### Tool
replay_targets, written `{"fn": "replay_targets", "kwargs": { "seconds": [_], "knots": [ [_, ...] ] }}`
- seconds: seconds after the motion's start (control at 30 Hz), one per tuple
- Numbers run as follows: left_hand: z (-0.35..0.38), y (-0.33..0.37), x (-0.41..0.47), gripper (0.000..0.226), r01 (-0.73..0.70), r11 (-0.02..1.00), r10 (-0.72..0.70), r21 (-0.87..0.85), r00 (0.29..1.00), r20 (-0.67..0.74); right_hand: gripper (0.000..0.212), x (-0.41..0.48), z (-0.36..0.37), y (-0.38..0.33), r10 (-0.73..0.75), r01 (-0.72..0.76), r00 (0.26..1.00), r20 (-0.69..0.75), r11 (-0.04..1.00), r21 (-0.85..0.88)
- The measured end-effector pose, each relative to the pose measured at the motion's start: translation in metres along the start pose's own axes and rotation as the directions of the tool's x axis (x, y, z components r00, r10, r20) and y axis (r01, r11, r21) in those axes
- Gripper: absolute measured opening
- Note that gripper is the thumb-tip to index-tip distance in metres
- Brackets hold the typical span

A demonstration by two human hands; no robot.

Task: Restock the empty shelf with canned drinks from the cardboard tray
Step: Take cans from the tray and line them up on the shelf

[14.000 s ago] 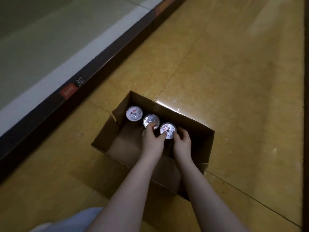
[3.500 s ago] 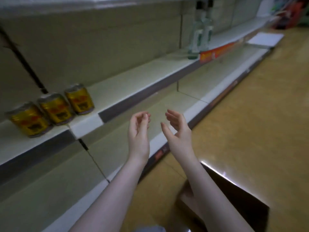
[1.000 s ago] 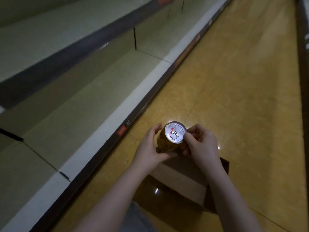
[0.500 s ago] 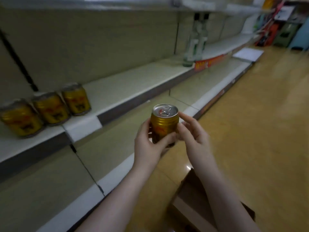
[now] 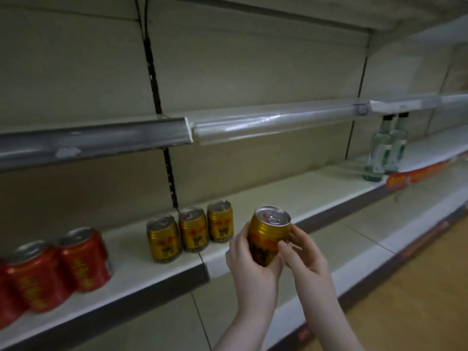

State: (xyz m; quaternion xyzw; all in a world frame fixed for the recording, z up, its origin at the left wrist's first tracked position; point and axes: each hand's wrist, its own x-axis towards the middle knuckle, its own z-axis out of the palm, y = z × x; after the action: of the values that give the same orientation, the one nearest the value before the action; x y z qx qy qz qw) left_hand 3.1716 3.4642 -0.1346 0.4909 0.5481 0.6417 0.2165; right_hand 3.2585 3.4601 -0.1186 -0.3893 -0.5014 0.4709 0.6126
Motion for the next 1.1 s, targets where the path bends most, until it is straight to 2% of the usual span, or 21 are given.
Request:
{"fn": "replay_targets", "kwargs": {
  "seconds": [0.13, 0.23, 0.3, 0.43, 0.5, 0.6, 0.7, 0.9, 1.1],
  "knots": [
    [-0.013, 0.002, 0.005, 0.097, -0.005, 0.998, 0.001, 0.061, 0.997, 0.072, 0.032, 0.008, 0.014, 0.001, -0.012, 0.013, 0.999, -0.030, 0.999, 0.049],
    [-0.020, 0.004, 0.007, 0.071, 0.011, 0.997, -0.019, 0.083, 0.995, 0.096, 0.028, 0.017, 0.020, 0.000, -0.005, 0.005, 1.000, -0.003, 0.996, 0.094],
    [-0.022, 0.002, 0.011, 0.065, 0.011, 0.995, -0.018, 0.097, 0.997, 0.069, 0.030, 0.022, 0.024, 0.003, -0.017, 0.015, 1.000, 0.018, 0.996, 0.092],
    [-0.019, -0.003, 0.024, 0.063, 0.045, 0.997, -0.046, 0.055, 0.999, 0.019, 0.050, 0.034, 0.029, 0.015, -0.024, 0.026, 0.997, 0.069, 0.999, -0.028],
    [-0.015, -0.005, 0.028, 0.065, 0.073, 0.996, -0.076, 0.053, 0.995, 0.064, 0.059, 0.045, 0.030, 0.019, -0.027, 0.034, 0.999, 0.047, 0.988, -0.149],
    [-0.011, -0.008, 0.035, 0.071, 0.092, 0.992, -0.106, 0.087, 0.979, 0.177, 0.059, 0.067, 0.028, 0.023, -0.052, 0.045, 0.999, -0.014, 0.950, -0.309],
    [-0.009, -0.011, 0.047, 0.072, 0.128, 0.985, -0.154, 0.117, 0.957, 0.248, 0.055, 0.090, 0.027, 0.033, -0.087, 0.065, 0.995, -0.045, 0.928, -0.367],
    [-0.007, -0.015, 0.067, 0.067, 0.205, 0.967, -0.238, 0.153, 0.940, 0.245, 0.063, 0.124, 0.036, 0.053, -0.045, 0.035, 0.999, -0.017, 0.926, -0.376],
    [-0.004, -0.017, 0.079, 0.062, 0.249, 0.963, -0.267, 0.103, 0.930, 0.252, 0.061, 0.143, 0.044, 0.070, 0.016, 0.000, 0.999, 0.034, 0.910, -0.414]
  ]
}}
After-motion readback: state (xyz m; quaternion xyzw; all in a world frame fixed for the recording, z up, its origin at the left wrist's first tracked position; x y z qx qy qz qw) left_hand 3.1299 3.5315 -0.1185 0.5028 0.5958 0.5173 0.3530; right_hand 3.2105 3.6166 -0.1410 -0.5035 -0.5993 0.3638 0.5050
